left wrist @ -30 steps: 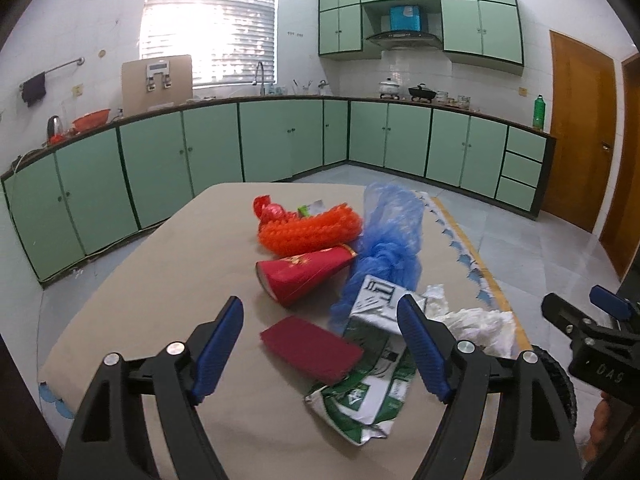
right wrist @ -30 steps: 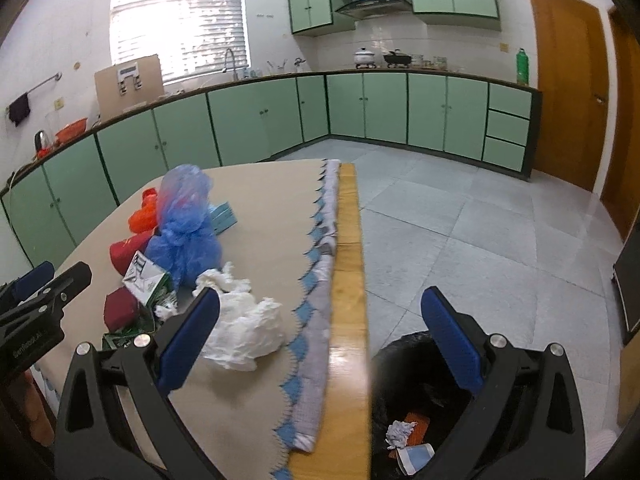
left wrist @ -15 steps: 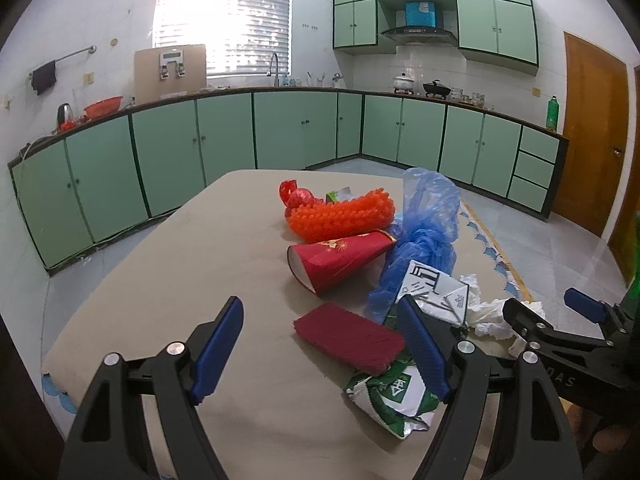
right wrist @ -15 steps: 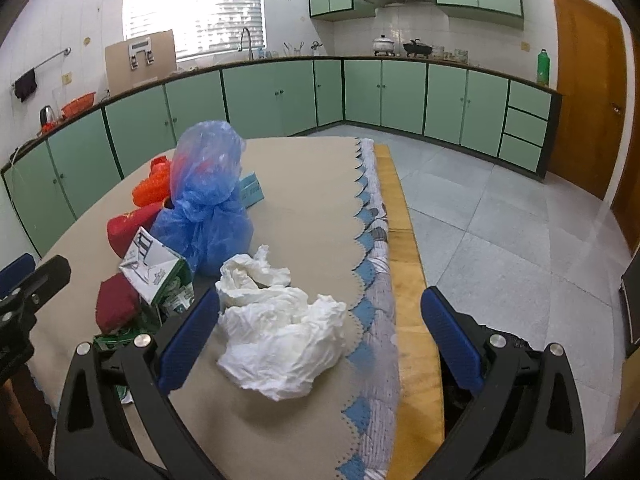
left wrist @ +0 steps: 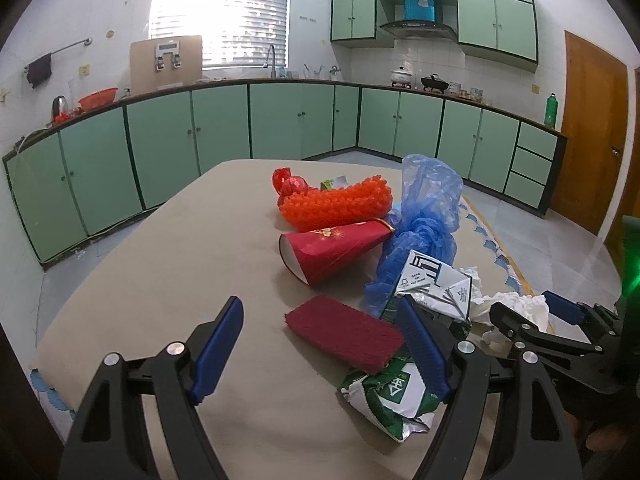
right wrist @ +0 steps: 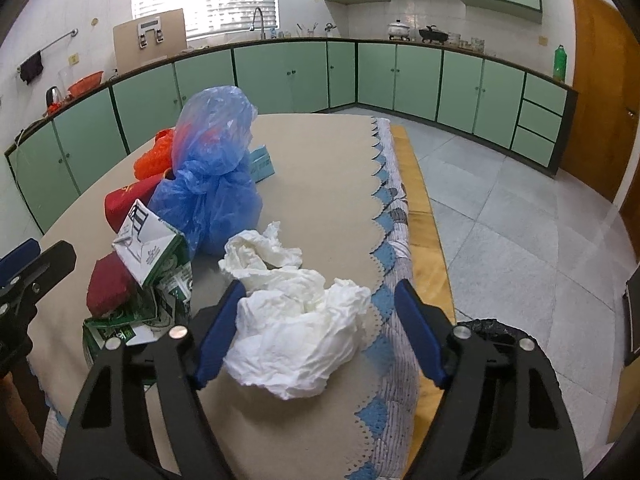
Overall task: Collect trash
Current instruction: 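Close right gripper on the white crumpled tissue, then lift the tissue with right gripper while left gripper reaches toward the green-and-white packet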
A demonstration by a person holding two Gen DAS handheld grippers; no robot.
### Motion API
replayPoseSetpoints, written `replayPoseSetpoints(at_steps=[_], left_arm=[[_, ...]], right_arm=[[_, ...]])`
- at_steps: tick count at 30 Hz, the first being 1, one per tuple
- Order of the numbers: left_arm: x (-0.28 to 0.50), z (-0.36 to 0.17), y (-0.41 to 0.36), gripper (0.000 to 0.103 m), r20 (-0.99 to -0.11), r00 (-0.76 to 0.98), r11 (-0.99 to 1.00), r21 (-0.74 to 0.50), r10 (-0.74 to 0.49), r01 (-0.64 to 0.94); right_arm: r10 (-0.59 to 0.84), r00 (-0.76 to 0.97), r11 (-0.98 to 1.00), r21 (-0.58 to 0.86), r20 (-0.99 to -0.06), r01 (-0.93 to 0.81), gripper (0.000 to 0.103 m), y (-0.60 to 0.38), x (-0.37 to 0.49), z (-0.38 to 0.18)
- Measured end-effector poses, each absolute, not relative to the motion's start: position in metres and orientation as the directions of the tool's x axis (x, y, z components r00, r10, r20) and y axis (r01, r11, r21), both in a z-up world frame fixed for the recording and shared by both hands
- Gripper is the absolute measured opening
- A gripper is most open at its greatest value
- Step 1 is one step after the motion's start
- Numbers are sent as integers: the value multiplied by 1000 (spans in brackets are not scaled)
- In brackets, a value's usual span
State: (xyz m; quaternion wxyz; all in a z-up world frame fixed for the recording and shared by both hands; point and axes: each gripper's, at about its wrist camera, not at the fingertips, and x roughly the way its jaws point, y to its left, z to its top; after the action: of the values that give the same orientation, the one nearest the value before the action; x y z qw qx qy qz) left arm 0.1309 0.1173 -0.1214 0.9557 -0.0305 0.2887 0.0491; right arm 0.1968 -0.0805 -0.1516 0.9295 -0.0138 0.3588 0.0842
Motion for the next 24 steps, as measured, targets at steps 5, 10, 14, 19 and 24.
replayPoseSetpoints(at_steps=[5, 10, 14, 19, 24], left_arm=[[132, -120, 114, 78, -554, 830, 994, -27, 70, -102], [131, -120, 109, 78, -556, 829, 996, -25, 59, -88], [131, -122, 102, 78, -561, 826, 997, -24, 45, -71], [133, -124, 90, 78, -569, 822, 999, -29, 16, -40], [139, -129, 79, 80, -574, 819, 1000, -26, -4, -13]], right_arm=[[162, 709, 983, 45, -686, -180, 57, -81, 198, -155], [181, 698, 979, 56, -693, -197, 44, -81, 198, -156], [203, 694, 974, 71, -691, -215, 32, -83, 195, -154], [211, 697, 973, 80, -685, -216, 19, -91, 190, -150], [190, 720, 980, 85, -668, -180, 19, -110, 185, -140]])
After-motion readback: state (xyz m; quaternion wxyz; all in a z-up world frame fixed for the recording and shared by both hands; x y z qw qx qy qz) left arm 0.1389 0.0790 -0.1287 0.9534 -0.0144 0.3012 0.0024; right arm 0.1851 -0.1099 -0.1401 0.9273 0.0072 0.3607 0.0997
